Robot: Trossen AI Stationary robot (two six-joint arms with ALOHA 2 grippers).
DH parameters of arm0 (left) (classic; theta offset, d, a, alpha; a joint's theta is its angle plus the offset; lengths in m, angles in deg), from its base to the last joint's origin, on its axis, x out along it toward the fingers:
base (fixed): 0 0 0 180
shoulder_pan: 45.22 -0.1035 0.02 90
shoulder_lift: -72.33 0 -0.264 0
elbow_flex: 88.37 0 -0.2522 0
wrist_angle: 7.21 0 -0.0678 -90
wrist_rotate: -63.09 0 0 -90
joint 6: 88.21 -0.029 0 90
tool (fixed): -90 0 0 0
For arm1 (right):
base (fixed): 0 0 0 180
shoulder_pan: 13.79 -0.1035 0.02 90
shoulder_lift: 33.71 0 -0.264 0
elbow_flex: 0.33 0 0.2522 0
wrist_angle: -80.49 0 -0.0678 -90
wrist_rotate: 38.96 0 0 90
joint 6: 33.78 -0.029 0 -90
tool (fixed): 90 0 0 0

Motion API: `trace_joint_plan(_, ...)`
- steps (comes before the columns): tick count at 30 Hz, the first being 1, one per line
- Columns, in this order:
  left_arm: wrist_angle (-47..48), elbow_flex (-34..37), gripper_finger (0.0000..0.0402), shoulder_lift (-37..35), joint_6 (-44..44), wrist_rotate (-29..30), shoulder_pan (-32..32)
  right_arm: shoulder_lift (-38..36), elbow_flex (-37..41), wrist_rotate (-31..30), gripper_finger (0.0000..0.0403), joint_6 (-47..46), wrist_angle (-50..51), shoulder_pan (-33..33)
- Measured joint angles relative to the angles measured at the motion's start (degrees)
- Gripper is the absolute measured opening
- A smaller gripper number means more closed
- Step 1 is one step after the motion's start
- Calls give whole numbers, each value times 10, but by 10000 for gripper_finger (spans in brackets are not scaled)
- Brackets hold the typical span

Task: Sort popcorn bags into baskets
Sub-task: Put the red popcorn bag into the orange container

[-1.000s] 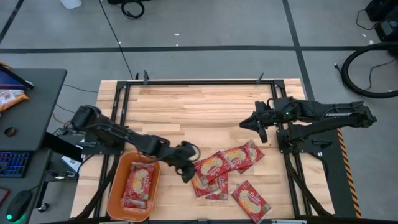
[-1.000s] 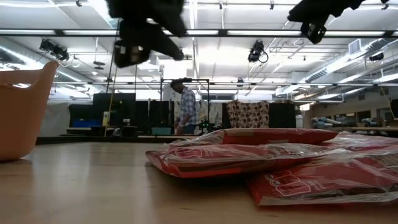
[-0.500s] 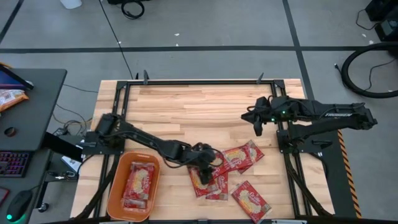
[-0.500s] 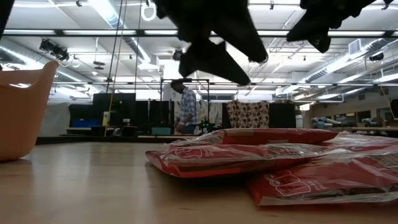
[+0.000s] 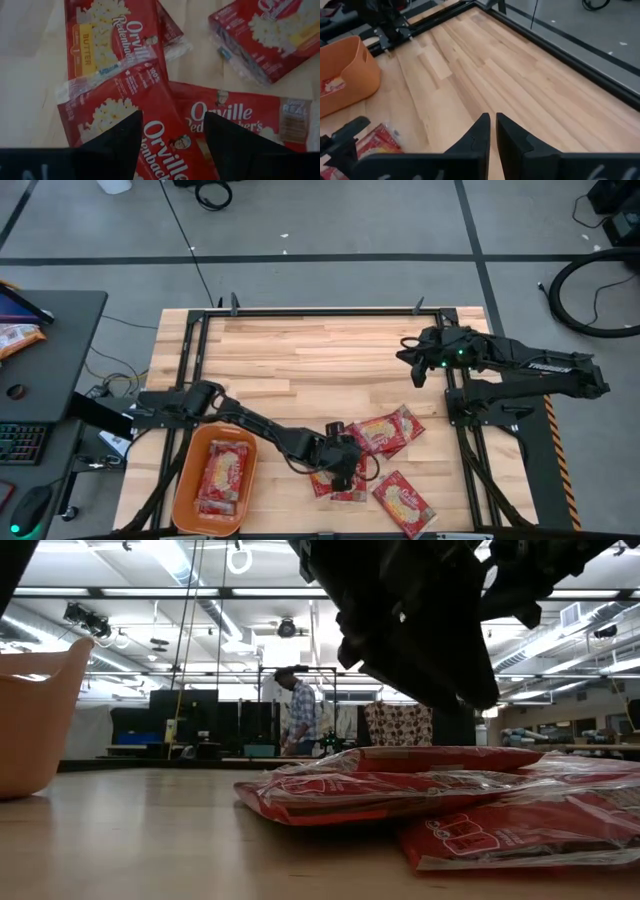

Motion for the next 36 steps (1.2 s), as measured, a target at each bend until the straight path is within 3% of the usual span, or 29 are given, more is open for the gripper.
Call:
trace_joint_plan(7,12,-1,215,9,6,16,6,-20,0,5,31,0,0,11)
trace_joint_plan(17,18,0,207,43,37,-11,5,-29,0,23,28,-2,-4,13)
trace_joint_plan(21,30,-1,164,43,49,-17,5,-29,0,33,26,-10,-5,13)
trace_joint_plan(29,88,-9,25,35,60,-29,1,-31,0,35,26,-15,-27,13)
trace_joint_plan(36,222,-53,14,-11,58,-71,-23,-35,0,35,26,-21,-57,13)
